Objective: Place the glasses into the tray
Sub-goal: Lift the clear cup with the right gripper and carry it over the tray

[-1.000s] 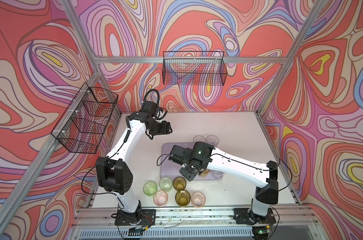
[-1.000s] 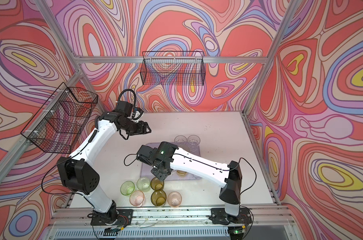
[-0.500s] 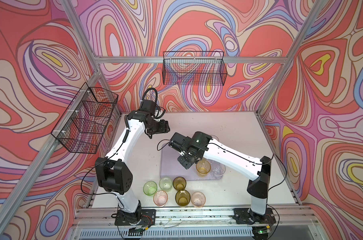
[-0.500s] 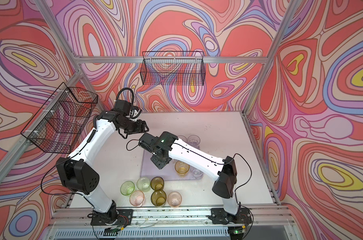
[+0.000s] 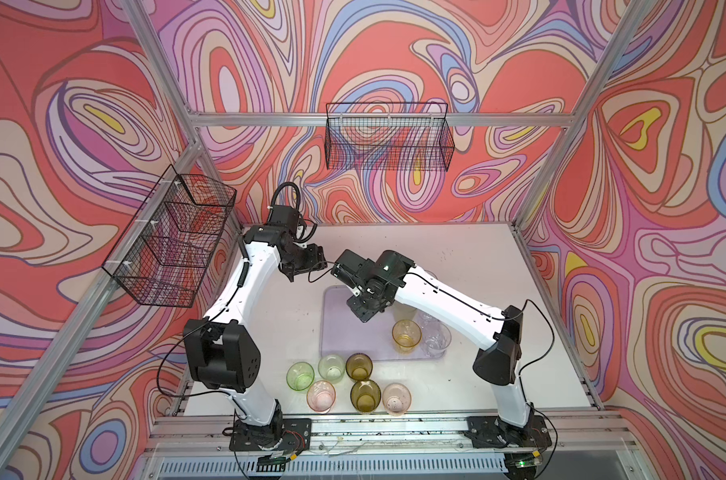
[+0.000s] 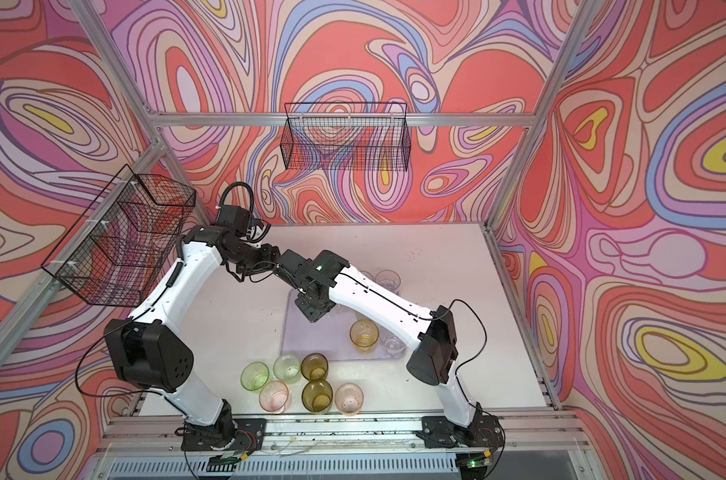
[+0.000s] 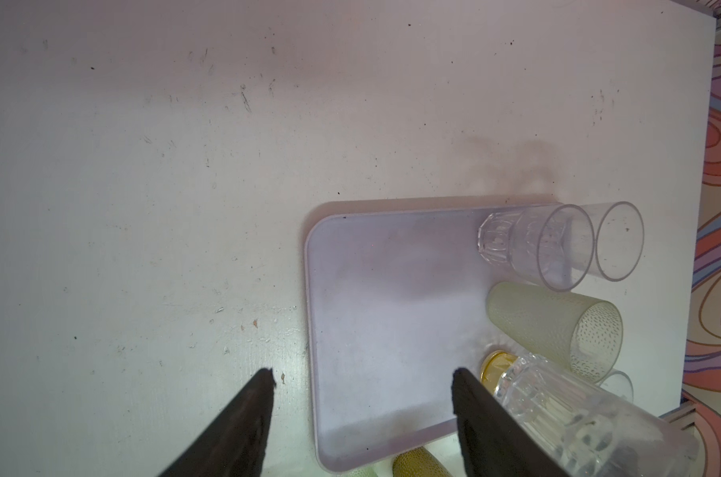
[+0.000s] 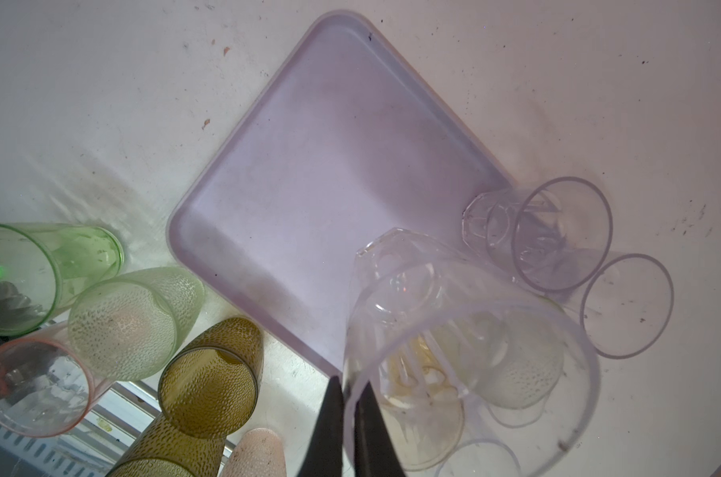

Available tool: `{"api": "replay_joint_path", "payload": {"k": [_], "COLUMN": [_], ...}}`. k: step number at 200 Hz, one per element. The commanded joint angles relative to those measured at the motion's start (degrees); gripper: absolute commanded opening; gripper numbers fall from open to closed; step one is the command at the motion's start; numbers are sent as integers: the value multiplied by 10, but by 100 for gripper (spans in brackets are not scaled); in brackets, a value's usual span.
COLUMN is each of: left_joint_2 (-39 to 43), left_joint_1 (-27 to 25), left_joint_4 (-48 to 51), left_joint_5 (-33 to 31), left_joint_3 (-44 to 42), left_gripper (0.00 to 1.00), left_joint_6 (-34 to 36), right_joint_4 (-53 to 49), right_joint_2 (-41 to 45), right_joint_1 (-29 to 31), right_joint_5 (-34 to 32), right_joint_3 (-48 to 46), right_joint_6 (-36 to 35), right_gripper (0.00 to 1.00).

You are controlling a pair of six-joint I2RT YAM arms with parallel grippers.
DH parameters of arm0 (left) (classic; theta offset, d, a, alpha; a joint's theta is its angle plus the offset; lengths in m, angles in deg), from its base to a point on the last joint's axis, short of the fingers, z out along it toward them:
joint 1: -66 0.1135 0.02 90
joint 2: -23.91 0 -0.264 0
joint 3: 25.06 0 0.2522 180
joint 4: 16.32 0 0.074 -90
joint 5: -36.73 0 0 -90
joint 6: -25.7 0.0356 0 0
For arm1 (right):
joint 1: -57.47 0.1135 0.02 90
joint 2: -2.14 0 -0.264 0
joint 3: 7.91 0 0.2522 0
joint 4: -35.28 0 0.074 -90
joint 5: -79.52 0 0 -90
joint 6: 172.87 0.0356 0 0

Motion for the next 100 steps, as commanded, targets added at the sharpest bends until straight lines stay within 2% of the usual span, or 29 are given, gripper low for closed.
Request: {"api": "replay_joint_path", "payload": {"k": [1, 26, 68, 100], "left_joint_2": [24, 29, 39, 48], "left_joint_1": [6, 20, 39, 43], "left_joint_4": [0, -8, -38, -36], "left_joint_5": [-2, -5, 39, 16], "left_joint_3": [-11, -23, -42, -51], "left_gripper": [71, 71, 71, 71], "left_joint_6": [4, 11, -6, 3], "right_joint_4": [-1, 1, -11, -9], "right_joint_2": [-18, -37, -80, -104], "right_joint_1": [-10, -14, -22, -26], "right_joint_5": [-3, -2, 2, 6], "right_joint_3": [30, 58, 115, 136], "right_joint_6": [-5, -6, -9, -12], "right_gripper": [0, 0, 0, 0]}}
